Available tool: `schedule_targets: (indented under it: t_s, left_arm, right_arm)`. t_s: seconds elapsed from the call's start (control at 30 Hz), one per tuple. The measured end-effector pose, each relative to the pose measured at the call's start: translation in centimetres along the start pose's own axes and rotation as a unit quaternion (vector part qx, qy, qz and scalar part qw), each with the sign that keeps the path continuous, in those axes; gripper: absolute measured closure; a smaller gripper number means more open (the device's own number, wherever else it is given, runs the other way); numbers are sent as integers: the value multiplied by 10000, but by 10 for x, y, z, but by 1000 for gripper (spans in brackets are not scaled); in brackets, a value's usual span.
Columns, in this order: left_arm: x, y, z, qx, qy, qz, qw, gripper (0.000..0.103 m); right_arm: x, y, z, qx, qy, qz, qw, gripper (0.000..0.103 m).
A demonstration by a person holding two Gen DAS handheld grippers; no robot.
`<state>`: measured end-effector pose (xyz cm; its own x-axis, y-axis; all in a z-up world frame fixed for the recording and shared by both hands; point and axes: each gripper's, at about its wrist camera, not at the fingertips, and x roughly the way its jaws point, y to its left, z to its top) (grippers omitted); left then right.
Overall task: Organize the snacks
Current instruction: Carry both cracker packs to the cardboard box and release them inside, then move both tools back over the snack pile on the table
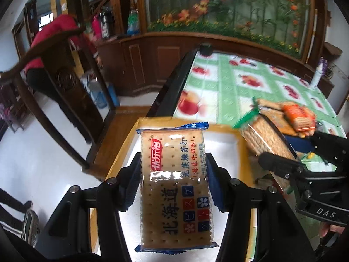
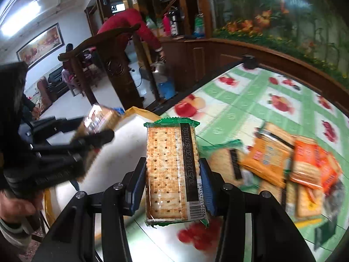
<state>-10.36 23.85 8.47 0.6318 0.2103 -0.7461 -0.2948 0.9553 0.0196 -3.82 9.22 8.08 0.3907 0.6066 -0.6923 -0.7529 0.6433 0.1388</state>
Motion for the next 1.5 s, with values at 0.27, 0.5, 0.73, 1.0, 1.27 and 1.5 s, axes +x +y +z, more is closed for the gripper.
schedule_targets:
  t_s: [0.27, 0.5, 0.73, 1.0, 1.27, 1.5]
  left_arm:
    - [30, 25, -2, -242, 392, 113, 9989, 46]
    - [52, 38, -5, -537, 832, -76, 9951, 46]
    - [61, 41, -6, -627, 1051, -159, 9924, 44]
    - [43, 44, 0, -734, 723, -6, 9947, 28]
    - [11, 23, 6, -520, 242, 121, 9983, 21]
    - [-4, -16, 13, -278, 122, -117, 9995, 20]
  right_arm:
    - [56, 21, 14, -61, 418, 137, 9990, 57]
    - [73, 25, 15, -121, 637, 148, 9978, 57]
    - [79, 25, 13, -116, 757, 192, 9969, 56]
    - [71, 21, 15, 36, 630, 227, 9977, 48]
    - [36, 15, 14, -52, 246, -71, 9997, 45]
    - [5, -9, 2, 42, 90, -383, 9992, 44]
